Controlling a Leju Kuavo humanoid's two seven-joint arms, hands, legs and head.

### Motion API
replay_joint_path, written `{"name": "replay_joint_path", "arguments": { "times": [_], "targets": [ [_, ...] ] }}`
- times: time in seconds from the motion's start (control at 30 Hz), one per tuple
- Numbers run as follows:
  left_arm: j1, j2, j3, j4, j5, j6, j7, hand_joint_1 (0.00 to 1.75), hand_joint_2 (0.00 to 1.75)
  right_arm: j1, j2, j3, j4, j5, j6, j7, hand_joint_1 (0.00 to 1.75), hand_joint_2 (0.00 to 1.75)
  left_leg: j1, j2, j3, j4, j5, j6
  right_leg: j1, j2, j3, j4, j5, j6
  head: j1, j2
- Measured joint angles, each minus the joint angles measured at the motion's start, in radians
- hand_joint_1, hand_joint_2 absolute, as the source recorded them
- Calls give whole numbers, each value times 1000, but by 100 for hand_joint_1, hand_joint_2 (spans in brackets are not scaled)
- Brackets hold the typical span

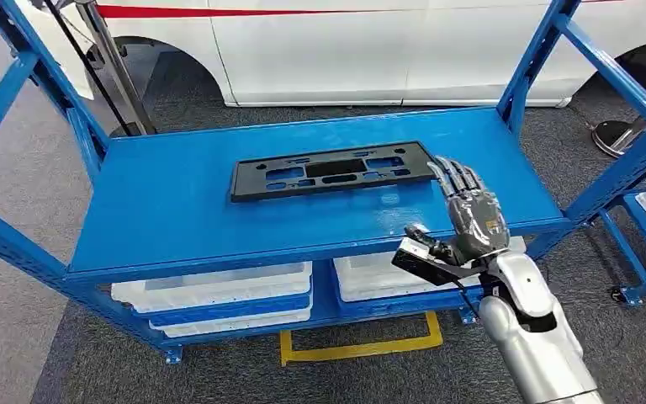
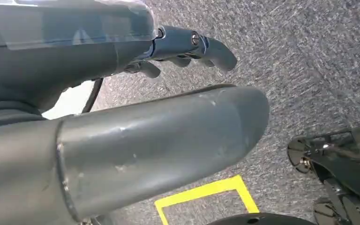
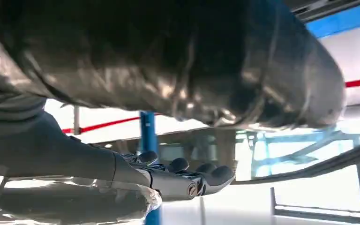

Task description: Take the parts from the cabinet and place them on the table.

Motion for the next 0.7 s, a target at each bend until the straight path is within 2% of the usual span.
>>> {"name": "replay_joint_path", "arguments": {
  "times": [0.13, 0.37, 0.4, 0.53, 0.57, 0.6, 0.63, 0.67, 0.7],
  "targets": [
    [0, 0, 0, 2, -1, -3, 3, 0, 0, -13, 10, 39, 27, 2, -1, 4, 0, 0, 0, 0, 0, 0, 0, 0, 0, -1, 0, 0, 0, 0, 0, 0],
    [0, 0, 0, 2, -4, -5, 4, 0, 0, -13, 10, 59, 45, -5, -5, 5, 0, 0, 0, 0, -1, 0, 0, 0, 0, -1, 0, 0, 0, 0, 0, 0],
    [0, 0, 0, 2, -4, -5, 4, 0, 0, -13, 11, 61, 46, -6, -6, 5, 0, 0, -4, 0, -3, 8, -2, 3, -8, 0, 0, -4, 2, 3, 0, 0],
    [0, 1, 0, 2, -5, -5, 6, 0, 0, -12, 13, 66, 49, -6, -6, 5, 0, 0, -6, -1, -6, 7, 0, 8, -10, 0, -2, -6, 6, 9, 0, 0],
    [0, 0, 0, 2, -5, -5, 6, 0, 0, -12, 13, 66, 49, -6, -6, 5, 0, 0, -4, 1, -2, -7, 5, 15, -7, 2, 0, -10, 7, 14, 0, 0],
    [-1, -2, 0, 2, -5, -6, 7, 0, 0, -12, 13, 66, 48, -7, -7, 5, 0, 0, 9, 7, 7, -22, 16, 22, -8, -7, -2, 0, 0, 15, 0, 0],
    [-1, -2, 0, 2, -7, -7, 7, 0, 0, -15, 13, 66, 49, -7, -7, 5, 0, 0, 9, 8, 11, -30, 19, 28, -4, -18, -20, 32, -20, 17, 1, 0],
    [-2, -2, 0, 2, -7, -8, 9, 0, 0, -16, 14, 66, 50, -8, -7, 5, 0, 0, 9, 13, 10, -31, 20, 30, -5, -21, -54, 93, -51, 19, 0, 0],
    [-1, -2, 0, 3, -7, -9, 10, 0, 0, -14, 15, 66, 51, -9, -8, 5, 0, 0, 9, 15, 10, -31, 19, 30, -9, -22, -100, 178, -85, 22, 1, 0]
  ]
}}
